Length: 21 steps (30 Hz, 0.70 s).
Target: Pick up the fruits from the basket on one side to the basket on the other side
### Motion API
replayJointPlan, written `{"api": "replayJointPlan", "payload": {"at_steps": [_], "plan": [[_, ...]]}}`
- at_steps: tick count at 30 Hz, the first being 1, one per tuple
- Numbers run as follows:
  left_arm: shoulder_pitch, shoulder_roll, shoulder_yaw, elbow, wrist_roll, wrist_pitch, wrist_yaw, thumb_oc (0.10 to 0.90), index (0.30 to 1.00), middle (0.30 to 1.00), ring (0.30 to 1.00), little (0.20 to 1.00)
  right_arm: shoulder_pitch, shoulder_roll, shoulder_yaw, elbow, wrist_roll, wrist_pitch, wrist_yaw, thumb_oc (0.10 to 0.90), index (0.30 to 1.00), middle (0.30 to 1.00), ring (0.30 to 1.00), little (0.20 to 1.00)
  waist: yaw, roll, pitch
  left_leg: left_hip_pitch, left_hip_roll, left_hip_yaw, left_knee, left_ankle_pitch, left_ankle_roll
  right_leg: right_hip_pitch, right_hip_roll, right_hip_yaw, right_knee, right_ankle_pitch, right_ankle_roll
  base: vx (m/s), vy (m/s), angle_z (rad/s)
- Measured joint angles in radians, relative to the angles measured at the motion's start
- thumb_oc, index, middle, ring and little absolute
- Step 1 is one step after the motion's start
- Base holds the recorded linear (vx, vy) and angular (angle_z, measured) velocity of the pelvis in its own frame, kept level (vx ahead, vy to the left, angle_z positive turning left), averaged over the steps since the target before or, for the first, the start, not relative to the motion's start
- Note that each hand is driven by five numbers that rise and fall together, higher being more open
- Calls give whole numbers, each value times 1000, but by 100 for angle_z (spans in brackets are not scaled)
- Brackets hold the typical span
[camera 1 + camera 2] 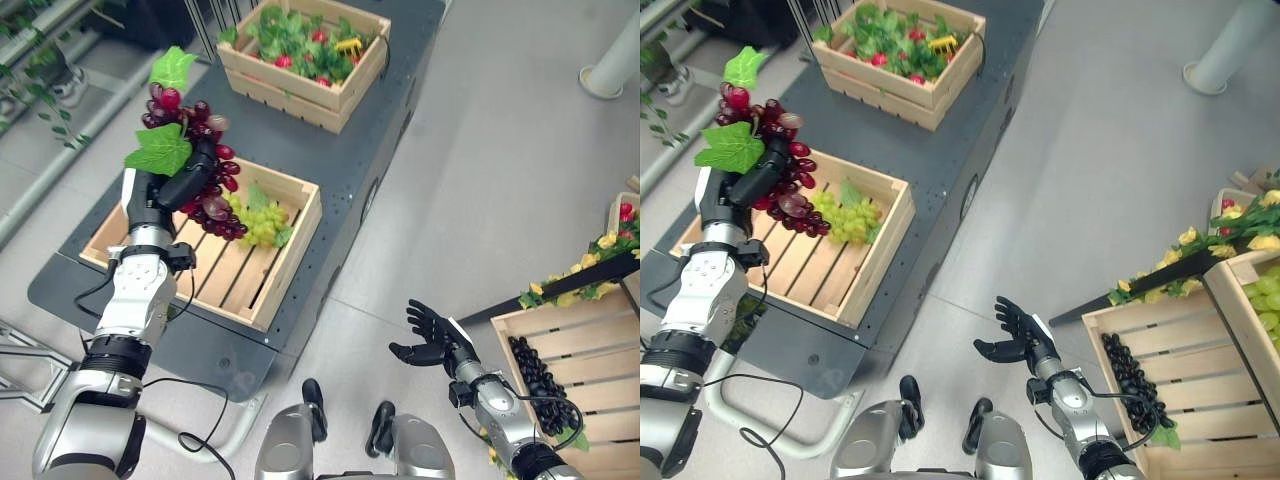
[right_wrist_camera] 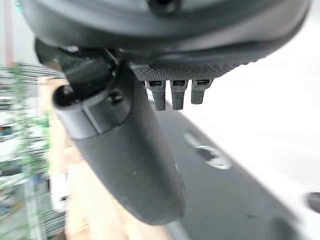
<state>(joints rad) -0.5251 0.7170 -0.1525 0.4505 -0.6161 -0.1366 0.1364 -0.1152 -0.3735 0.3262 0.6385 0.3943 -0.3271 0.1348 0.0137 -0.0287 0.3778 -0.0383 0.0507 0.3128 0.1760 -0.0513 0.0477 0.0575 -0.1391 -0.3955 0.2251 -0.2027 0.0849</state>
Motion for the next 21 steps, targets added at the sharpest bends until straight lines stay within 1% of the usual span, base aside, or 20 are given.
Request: {"api": "replayJointPlan", "payload": {"at_steps": [2, 4, 6, 7, 10, 11, 12, 13, 15, 17, 20, 21], "plan": [[4, 1, -13, -49, -25, 49, -53, 400, 300, 300, 300, 300, 9, -5, 7, -70, 1, 3, 4, 800, 900, 900, 900, 900, 0, 2, -44, 23, -8, -10, -50, 20, -4, 25, 13, 1, -60, 27, 3, -30, -86, -2], [5, 1, -36, -86, -56, 83, -95, 400, 300, 300, 300, 300, 9, -12, 9, -135, 8, 6, 11, 800, 900, 900, 900, 900, -1, 4, -70, 48, -17, -11, -91, 34, -4, 50, 18, 2, -100, 43, 8, -44, -71, -2], [5, 0, -50, -106, -80, 107, -126, 400, 300, 300, 300, 300, -1, -14, 10, -170, 16, 18, 17, 800, 900, 900, 900, 900, -1, 3, -80, 65, -22, -11, -115, 43, -4, 62, 21, 4, -120, 52, 10, -26, -57, -4], [5, -1, -67, -111, -107, 117, -148, 400, 300, 300, 300, 300, -20, -17, 16, -191, 38, 43, 29, 800, 900, 900, 900, 900, -4, 5, -96, 66, -24, -13, -128, 49, -4, 67, 25, 4, -142, 64, 10, -12, -62, -9], [5, -8, -81, -114, -107, 139, -179, 400, 300, 300, 300, 300, -95, -25, 42, -205, 69, 90, 35, 800, 900, 900, 900, 900, -9, 5, -99, 79, -28, -34, -155, 65, -6, 81, 32, 7, -181, 87, 11, -1, -59, -7], [5, -28, -82, -114, -108, 150, -191, 400, 300, 300, 300, 300, -156, -30, 52, -216, 96, 131, 40, 800, 900, 900, 900, 900, -15, 7, -100, 81, -30, -38, -170, 76, -5, 86, 37, 8, -208, 105, 12, 12, -63, -4], [5, -36, -86, -114, -108, 151, -193, 400, 300, 300, 300, 300, -178, -30, 53, -217, 101, 142, 40, 800, 900, 900, 900, 900, -16, 7, -100, 82, -31, -37, -176, 80, -4, 87, 38, 8, -215, 108, 12, 18, -61, -2], [5, -47, -102, -114, -109, 151, -205, 400, 300, 300, 300, 300, -223, -30, 55, -218, 137, 168, 39, 800, 900, 900, 900, 900, -19, 7, -100, 87, -33, -37, -186, 85, -2, 92, 39, 9, -227, 115, 13, 15, -54, -2], [5, -49, -154, -114, -135, 152, -247, 400, 300, 300, 300, 300, -284, -30, 59, -231, 175, 209, 39, 800, 900, 900, 900, 900, -22, 8, -101, 92, -36, -36, -187, 85, -2, 100, 39, 12, -240, 124, 15, 8, -57, -4], [5, -52, -177, -114, -138, 153, -270, 400, 300, 300, 300, 300, -322, -32, 80, -237, 202, 236, 39, 800, 900, 900, 900, 900, -23, 8, -101, 95, -36, -35, -188, 85, -2, 102, 40, 16, -244, 128, 15, 16, -50, -8], [-4, -58, -223, -114, -144, 156, -314, 400, 300, 300, 300, 300, -402, -29, 124, -242, 288, 317, 39, 800, 900, 900, 900, 900, -25, 10, -102, 102, -37, -35, -191, 85, -2, 112, 43, 30, -265, 141, 15, 29, -53, -11], [-10, -61, -231, -114, -145, 156, -325, 400, 300, 300, 300, 300, -414, -25, 125, -242, 318, 335, 39, 800, 900, 900, 900, 900, -23, 11, -103, 103, -36, -36, -192, 85, -2, 113, 44, 33, -271, 145, 14, 17, -43, -7]]}}
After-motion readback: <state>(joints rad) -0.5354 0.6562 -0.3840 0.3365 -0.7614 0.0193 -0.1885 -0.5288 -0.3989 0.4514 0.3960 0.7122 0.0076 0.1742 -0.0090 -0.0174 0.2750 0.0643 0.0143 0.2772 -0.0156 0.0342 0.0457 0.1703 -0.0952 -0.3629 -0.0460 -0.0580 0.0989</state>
